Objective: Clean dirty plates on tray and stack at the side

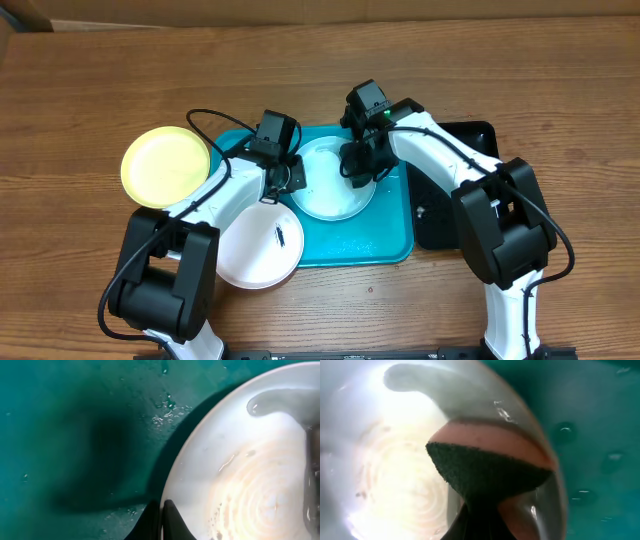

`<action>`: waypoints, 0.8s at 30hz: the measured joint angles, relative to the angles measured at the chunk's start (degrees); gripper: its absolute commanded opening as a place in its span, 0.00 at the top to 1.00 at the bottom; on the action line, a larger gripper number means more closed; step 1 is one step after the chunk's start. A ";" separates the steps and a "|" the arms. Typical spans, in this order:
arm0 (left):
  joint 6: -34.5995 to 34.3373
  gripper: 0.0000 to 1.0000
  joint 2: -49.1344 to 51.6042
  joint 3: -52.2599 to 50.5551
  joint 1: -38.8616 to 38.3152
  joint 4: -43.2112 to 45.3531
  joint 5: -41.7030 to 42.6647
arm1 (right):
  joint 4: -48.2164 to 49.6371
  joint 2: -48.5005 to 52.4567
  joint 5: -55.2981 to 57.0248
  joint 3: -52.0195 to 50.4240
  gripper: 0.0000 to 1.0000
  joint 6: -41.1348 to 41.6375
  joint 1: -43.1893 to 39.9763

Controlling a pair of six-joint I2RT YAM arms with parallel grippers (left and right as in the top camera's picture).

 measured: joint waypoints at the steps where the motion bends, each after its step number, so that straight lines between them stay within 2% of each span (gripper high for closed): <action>1: 0.00 0.96 0.00 0.00 0.09 -0.04 -0.04 | 0.00 0.04 -0.76 0.00 0.96 -0.02 0.31; 7: 0.00 0.96 0.00 0.00 0.11 -0.09 -0.13 | -1.31 0.76 -11.30 0.02 0.96 -1.25 2.51; 12: 0.00 0.96 0.00 0.00 0.11 0.04 -0.11 | -8.33 1.75 -18.38 3.43 0.96 -2.93 1.62; 19: 0.00 0.96 0.00 0.00 0.11 0.11 -0.11 | -17.22 0.09 -20.46 15.30 0.96 -5.16 -5.60; 24: 0.00 0.96 0.00 0.00 0.11 0.11 -0.11 | -23.34 -4.72 -17.27 18.08 0.96 -5.77 -10.95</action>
